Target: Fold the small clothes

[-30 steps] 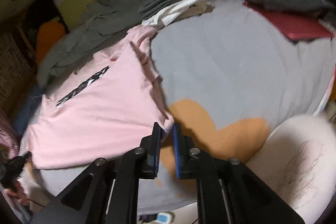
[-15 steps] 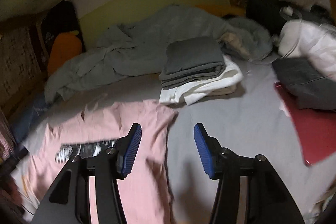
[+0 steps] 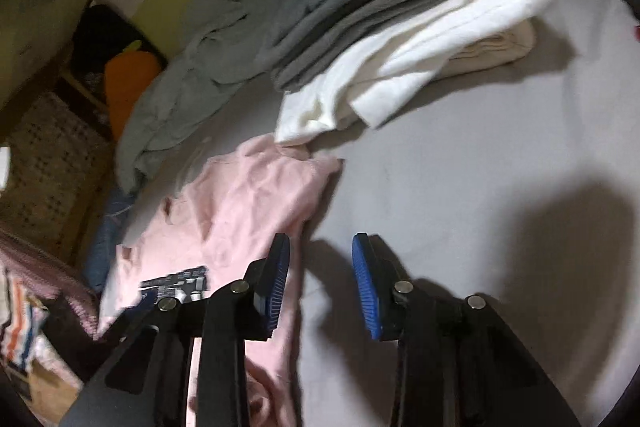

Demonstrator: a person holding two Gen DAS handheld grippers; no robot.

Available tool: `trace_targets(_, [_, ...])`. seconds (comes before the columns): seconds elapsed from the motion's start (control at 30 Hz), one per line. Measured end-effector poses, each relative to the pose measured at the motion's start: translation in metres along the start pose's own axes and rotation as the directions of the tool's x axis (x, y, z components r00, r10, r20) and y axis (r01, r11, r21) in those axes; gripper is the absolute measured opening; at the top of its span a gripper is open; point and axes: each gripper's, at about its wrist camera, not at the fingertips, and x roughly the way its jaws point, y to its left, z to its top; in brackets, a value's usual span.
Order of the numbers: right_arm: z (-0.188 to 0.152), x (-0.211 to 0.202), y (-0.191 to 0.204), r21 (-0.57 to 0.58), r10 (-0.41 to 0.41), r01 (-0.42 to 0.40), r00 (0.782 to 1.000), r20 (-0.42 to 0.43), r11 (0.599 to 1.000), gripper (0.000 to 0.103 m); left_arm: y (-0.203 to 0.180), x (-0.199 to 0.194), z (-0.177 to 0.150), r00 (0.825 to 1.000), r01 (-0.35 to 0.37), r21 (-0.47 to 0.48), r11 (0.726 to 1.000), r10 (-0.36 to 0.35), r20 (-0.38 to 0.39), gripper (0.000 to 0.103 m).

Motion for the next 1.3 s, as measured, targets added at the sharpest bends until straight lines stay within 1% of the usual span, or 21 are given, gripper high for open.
trace_targets(0.07, [0.004, 0.009, 0.001, 0.000, 0.010, -0.010, 1.000, -0.020, 1.000, 0.035, -0.001, 0.004, -0.001, 1.000, -0.010, 0.001, 1.000, 0.010, -0.011, 0.053])
trace_targets(0.1, [0.005, 0.013, 0.003, -0.008, -0.002, 0.002, 1.000, -0.017, 1.000, 0.031, -0.002, 0.004, -0.001, 1.000, -0.015, 0.006, 1.000, 0.015, -0.010, 0.053])
trace_targets(0.13, [0.006, 0.014, 0.004, -0.013, -0.032, 0.032, 0.999, 0.000, 0.999, 0.020, -0.003, 0.004, -0.002, 1.000, -0.020, 0.010, 1.000, 0.020, -0.009, 0.053])
trace_targets(0.17, [0.006, 0.014, 0.005, -0.014, -0.067, 0.068, 0.998, 0.018, 0.998, 0.000, -0.004, 0.005, -0.002, 1.000, -0.023, 0.013, 1.000, 0.023, -0.009, 0.053])
trace_targets(0.33, [-0.006, -0.026, 0.013, -0.017, -0.131, 0.135, 0.981, 0.142, 0.991, 0.000, -0.005, 0.005, -0.003, 1.000, -0.021, 0.010, 1.000, 0.022, -0.009, 0.053])
trace_targets(0.43, [-0.028, -0.054, 0.021, -0.019, -0.107, 0.112, 0.978, 0.178, 0.994, 0.000, -0.005, 0.006, -0.003, 1.000, -0.017, 0.007, 1.000, 0.018, -0.011, 0.053])
trace_targets(0.53, [-0.055, -0.073, 0.028, -0.055, -0.155, 0.171, 0.964, 0.215, 0.984, 0.000, -0.004, 0.006, -0.003, 1.000, -0.017, 0.005, 1.000, 0.017, -0.012, 0.053])
trace_targets(0.6, [-0.061, -0.078, 0.029, -0.085, -0.180, 0.199, 0.964, 0.194, 0.976, 0.000, -0.004, 0.006, -0.002, 1.000, -0.016, 0.004, 1.000, 0.016, -0.012, 0.054])
trace_targets(0.67, [-0.064, -0.076, 0.030, -0.123, -0.112, 0.125, 0.987, 0.113, 0.984, 0.000, -0.004, 0.007, -0.002, 1.000, -0.016, 0.003, 1.000, 0.016, -0.012, 0.054])
trace_targets(0.73, [-0.064, -0.073, 0.035, -0.143, -0.167, 0.183, 0.979, 0.121, 0.973, 0.000, -0.004, 0.007, -0.002, 1.000, -0.014, 0.002, 1.000, 0.014, -0.012, 0.055])
trace_targets(0.77, [-0.059, -0.071, 0.036, -0.144, -0.210, 0.230, 0.968, 0.140, 0.963, 0.004, -0.004, 0.007, -0.002, 1.000, -0.012, 0.003, 1.000, 0.012, -0.014, 0.055])
trace_targets(0.8, [-0.051, -0.070, 0.032, -0.120, -0.240, 0.259, 0.959, 0.150, 0.958, 0.016, -0.004, 0.007, -0.002, 1.000, -0.010, 0.002, 1.000, 0.010, -0.014, 0.055])
trace_targets(0.83, [-0.042, -0.069, 0.027, -0.081, -0.246, 0.261, 0.957, 0.156, 0.962, 0.026, -0.004, 0.007, -0.003, 1.000, -0.010, 0.002, 1.000, 0.010, -0.014, 0.056])
trace_targets(0.87, [-0.033, -0.070, 0.020, -0.042, -0.230, 0.240, 0.960, 0.160, 0.970, 0.044, -0.004, 0.007, -0.003, 1.000, -0.010, 0.002, 1.000, 0.010, -0.014, 0.056])
trace_targets(0.9, [-0.028, -0.069, 0.016, -0.019, -0.214, 0.219, 0.964, 0.159, 0.976, 0.050, -0.004, 0.007, -0.002, 1.000, -0.010, 0.002, 1.000, 0.010, -0.014, 0.056])
trace_targets(0.97, [-0.014, -0.064, 0.005, 0.029, -0.176, 0.174, 0.976, 0.125, 0.984, 0.050, -0.005, 0.008, -0.002, 1.000, -0.011, 0.003, 1.000, 0.011, -0.015, 0.056])
trace_targets(1.07, [-0.004, -0.043, -0.018, 0.141, 0.013, -0.017, 1.000, 0.028, 0.990, 0.050, -0.005, 0.008, -0.003, 1.000, -0.013, 0.005, 1.000, 0.013, -0.015, 0.056])
trace_targets(1.13, [-0.006, -0.032, -0.026, 0.172, 0.050, -0.047, 0.999, -0.014, 0.984, 0.050, -0.006, 0.008, -0.003, 1.000, -0.014, 0.007, 1.000, 0.014, -0.015, 0.056])
trace_targets(1.17, [-0.007, -0.030, -0.025, 0.152, 0.047, -0.046, 0.999, -0.006, 0.987, 0.049, -0.005, 0.008, -0.003, 1.000, -0.015, 0.008, 1.000, 0.015, -0.015, 0.056])
trace_targets(1.27, [-0.008, -0.032, -0.013, 0.042, -0.033, 0.032, 0.999, 0.015, 0.999, 0.003, -0.006, 0.008, -0.003, 1.000, -0.017, 0.011, 1.000, 0.017, -0.015, 0.056])
trace_targets(1.3, [-0.011, -0.038, -0.007, 0.009, -0.062, 0.062, 0.997, 0.047, 0.998, 0.003, -0.006, 0.008, -0.003, 1.000, -0.018, 0.012, 1.000, 0.018, -0.014, 0.056])
